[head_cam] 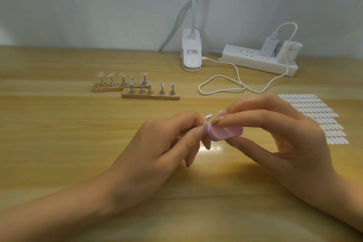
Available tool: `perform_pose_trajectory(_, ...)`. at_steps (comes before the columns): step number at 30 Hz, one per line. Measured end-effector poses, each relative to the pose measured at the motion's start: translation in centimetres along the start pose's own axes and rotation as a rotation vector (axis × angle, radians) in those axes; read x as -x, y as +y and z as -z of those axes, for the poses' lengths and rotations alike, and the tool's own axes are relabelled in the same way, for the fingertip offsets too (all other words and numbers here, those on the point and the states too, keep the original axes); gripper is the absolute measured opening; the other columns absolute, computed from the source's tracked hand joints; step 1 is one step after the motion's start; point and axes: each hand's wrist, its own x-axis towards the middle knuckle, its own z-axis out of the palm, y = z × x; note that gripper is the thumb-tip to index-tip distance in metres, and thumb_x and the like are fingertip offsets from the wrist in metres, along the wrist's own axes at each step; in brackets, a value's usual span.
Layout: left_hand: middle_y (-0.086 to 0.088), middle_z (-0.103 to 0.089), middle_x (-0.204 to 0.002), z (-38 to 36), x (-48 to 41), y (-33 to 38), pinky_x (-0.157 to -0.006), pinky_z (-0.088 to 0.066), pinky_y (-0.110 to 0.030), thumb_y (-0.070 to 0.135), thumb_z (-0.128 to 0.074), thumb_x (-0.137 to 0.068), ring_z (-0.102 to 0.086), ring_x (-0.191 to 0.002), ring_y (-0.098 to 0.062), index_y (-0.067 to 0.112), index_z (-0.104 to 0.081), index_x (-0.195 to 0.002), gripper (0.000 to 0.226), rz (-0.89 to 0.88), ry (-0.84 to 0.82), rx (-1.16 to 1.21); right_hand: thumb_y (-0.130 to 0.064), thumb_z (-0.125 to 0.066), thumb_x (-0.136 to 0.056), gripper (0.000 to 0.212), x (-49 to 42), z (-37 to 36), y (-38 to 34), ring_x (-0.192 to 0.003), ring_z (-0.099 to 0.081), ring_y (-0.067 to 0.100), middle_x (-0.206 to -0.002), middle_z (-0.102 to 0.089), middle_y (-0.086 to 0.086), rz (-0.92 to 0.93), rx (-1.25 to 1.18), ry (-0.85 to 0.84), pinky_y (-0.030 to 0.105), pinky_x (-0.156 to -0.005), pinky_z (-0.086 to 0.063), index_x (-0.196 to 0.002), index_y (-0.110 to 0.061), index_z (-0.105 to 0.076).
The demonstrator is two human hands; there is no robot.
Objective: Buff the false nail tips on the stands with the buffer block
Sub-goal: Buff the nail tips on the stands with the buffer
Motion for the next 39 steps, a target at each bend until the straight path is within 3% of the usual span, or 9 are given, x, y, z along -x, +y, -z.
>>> perform_pose_trajectory(6,0.012,-0.071,-0.077,0.11,0.11,-0.12,-0.045,-0.037,-0.012,0.026,-0.051,-0.102,-0.039,-0.035,-0.001,0.027,-0.064,-0.100,0.013,0.020,-0.084,0.031,-0.015,-0.067,-0.090,0.021,-0.06,0.44,0.57,-0.101,-0.066,0.018,-0.108,-0.066,0.001,-0.012,0.033,0.009,0.029,-0.085,-0.052,-0.110,-0.021,-0.066)
perform_pose_trajectory(13,0.016,-0.075,-0.081,0.04,0.22,-0.10,-0.051,-0.047,-0.018,0.024,-0.047,-0.100,-0.044,-0.031,-0.001,0.016,-0.066,-0.096,0.021,-0.009,-0.074,-0.014,-0.014,-0.067,-0.091,0.021,-0.15,0.07,0.06,-0.101,-0.067,0.012,-0.108,-0.066,0.002,0.017,0.016,-0.027,0.024,-0.086,-0.053,-0.111,-0.019,-0.067)
perform_pose_trajectory(17,0.014,-0.076,-0.081,0.04,0.18,0.01,-0.052,-0.043,-0.012,0.023,-0.047,-0.100,-0.044,-0.031,-0.002,0.013,-0.066,-0.096,0.022,0.001,-0.080,0.034,-0.014,-0.067,-0.091,0.020,-0.10,0.22,-0.04,-0.100,-0.068,0.016,-0.107,-0.067,0.001,-0.013,-0.004,0.004,0.031,-0.084,-0.055,-0.110,-0.019,-0.068)
perform_pose_trajectory(22,0.012,-0.076,-0.079,0.10,0.03,0.05,-0.049,-0.042,-0.013,0.025,-0.044,-0.099,-0.042,-0.031,-0.001,0.010,-0.065,-0.096,0.026,0.010,-0.085,0.063,-0.012,-0.069,-0.089,0.023,0.00,0.17,-0.06,-0.101,-0.069,0.018,-0.108,-0.069,0.003,-0.004,-0.017,0.002,0.033,-0.084,-0.056,-0.111,-0.018,-0.068)
perform_pose_trajectory(31,0.015,-0.074,-0.078,-0.05,0.00,0.24,-0.052,-0.048,-0.019,0.026,-0.041,-0.100,-0.041,-0.032,0.000,0.012,-0.062,-0.097,0.025,-0.007,-0.083,0.015,-0.010,-0.067,-0.090,0.023,-0.23,0.32,0.10,-0.102,-0.069,0.015,-0.107,-0.067,0.004,0.009,-0.037,-0.021,0.028,-0.087,-0.054,-0.112,-0.013,-0.067)
perform_pose_trajectory(39,0.015,-0.074,-0.077,-0.07,-0.03,0.28,-0.051,-0.041,-0.010,0.023,-0.043,-0.100,-0.041,-0.032,0.001,0.014,-0.061,-0.094,0.021,-0.015,-0.103,0.014,-0.004,-0.070,-0.090,0.023,-0.07,0.16,-0.23,-0.100,-0.069,0.015,-0.105,-0.068,0.007,0.003,0.013,0.018,0.029,-0.085,-0.055,-0.111,-0.010,-0.068)
